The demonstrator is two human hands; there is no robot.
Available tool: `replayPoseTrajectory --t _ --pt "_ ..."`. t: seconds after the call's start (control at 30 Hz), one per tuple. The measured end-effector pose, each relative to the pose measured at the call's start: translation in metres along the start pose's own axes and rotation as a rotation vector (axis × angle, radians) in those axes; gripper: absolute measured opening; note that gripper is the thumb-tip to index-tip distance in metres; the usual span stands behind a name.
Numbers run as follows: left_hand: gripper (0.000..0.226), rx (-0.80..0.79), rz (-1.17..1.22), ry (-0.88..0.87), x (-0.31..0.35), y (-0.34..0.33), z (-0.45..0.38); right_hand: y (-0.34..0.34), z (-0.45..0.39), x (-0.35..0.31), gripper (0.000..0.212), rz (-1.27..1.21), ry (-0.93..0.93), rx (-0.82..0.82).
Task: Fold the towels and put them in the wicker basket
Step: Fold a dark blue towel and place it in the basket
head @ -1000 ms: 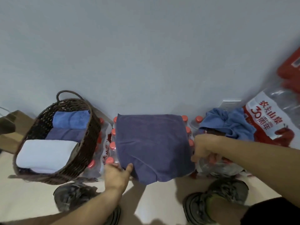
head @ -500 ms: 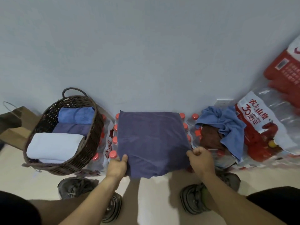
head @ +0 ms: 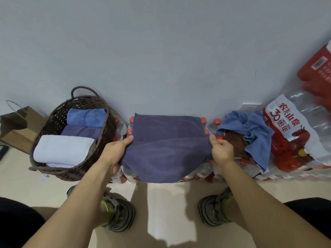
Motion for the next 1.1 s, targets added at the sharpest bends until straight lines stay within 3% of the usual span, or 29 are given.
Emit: replayPoseTrajectory --t 0.07,0.13,0.17,0.2,0.27,0.3,0.37,0.5,0.6,0.67,0.8,0.9,0.97,1.03,1.1 --pt "0.022 -0.04 0.171 0.009 0.001 -0.005 0.0 -0.005 -0.003 -0.007 0.032 -0.074 -0.022 -0.005" --pt "0.013 -0.063 0.273 -0.048 0.001 -0.009 -0.001 -0.011 -0.005 -0.014 0.012 -0.178 -0.018 -0.052" --pt "0.014 -0.073 0.29 -0.086 0.001 -0.011 0.0 -0.013 -0.005 -0.017 0.017 -0.201 -0.012 -0.08" --pt "0.021 -0.076 0.24 -0.133 -0.001 -0.013 -0.001 -0.016 -0.003 -0.017 0.034 -0.185 0.008 -0.101" --pt "0.048 -0.054 -0.138 -0.235 -0.011 -0.014 -0.002 -0.018 0.005 -0.012 0.05 0.0 0.118 -0.05" --pt "0.058 -0.023 -0.36 -0.264 -0.019 -0.014 -0.001 -0.019 0.011 -0.006 0.048 0.132 0.208 0.004" --pt "0.055 0.062 -0.639 -0.295 -0.037 -0.013 0.004 -0.023 0.025 0.011 0.034 0.351 0.43 0.081" --pt "0.032 0.038 -0.863 -0.314 -0.056 -0.015 0.014 -0.041 0.037 0.037 0.025 0.661 0.677 -0.103" --pt "0.03 0.016 -0.884 -0.317 -0.057 -0.013 0.012 -0.046 0.036 0.049 0.048 0.899 0.711 -0.229" --pt "0.03 0.006 -0.832 -0.282 -0.055 -0.011 0.009 -0.046 0.034 0.054 0.052 1.017 0.698 -0.21" --pt "0.03 -0.065 -0.72 -0.314 -0.044 -0.012 0.004 -0.056 0.039 0.04 0.004 0.864 0.56 -0.158" --pt "0.029 -0.152 -0.407 -0.304 -0.026 -0.015 0.003 -0.059 0.038 0.02 0.013 0.558 0.385 -0.137" --pt "0.027 -0.262 -0.266 -0.255 -0.015 -0.019 0.007 -0.055 0.041 0.004 0.008 0.45 0.451 0.039" --pt "0.026 -0.32 -0.284 -0.275 -0.005 -0.024 0.012 -0.052 0.049 -0.009 0.01 0.384 0.557 0.158" --pt "0.019 -0.288 -0.269 -0.329 0.005 -0.032 0.016 -0.056 0.057 -0.025 0.015 0.343 0.576 0.012"
Point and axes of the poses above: each hand's wrist, its own z-axis away from the middle knuckle, its own y-axis out of the back of the hand, x = y × z, the point moved 2 cm from there along -z, towards the middle knuckle, and after that the axes turned 13 degrees about -y, right-handed, at the moved point
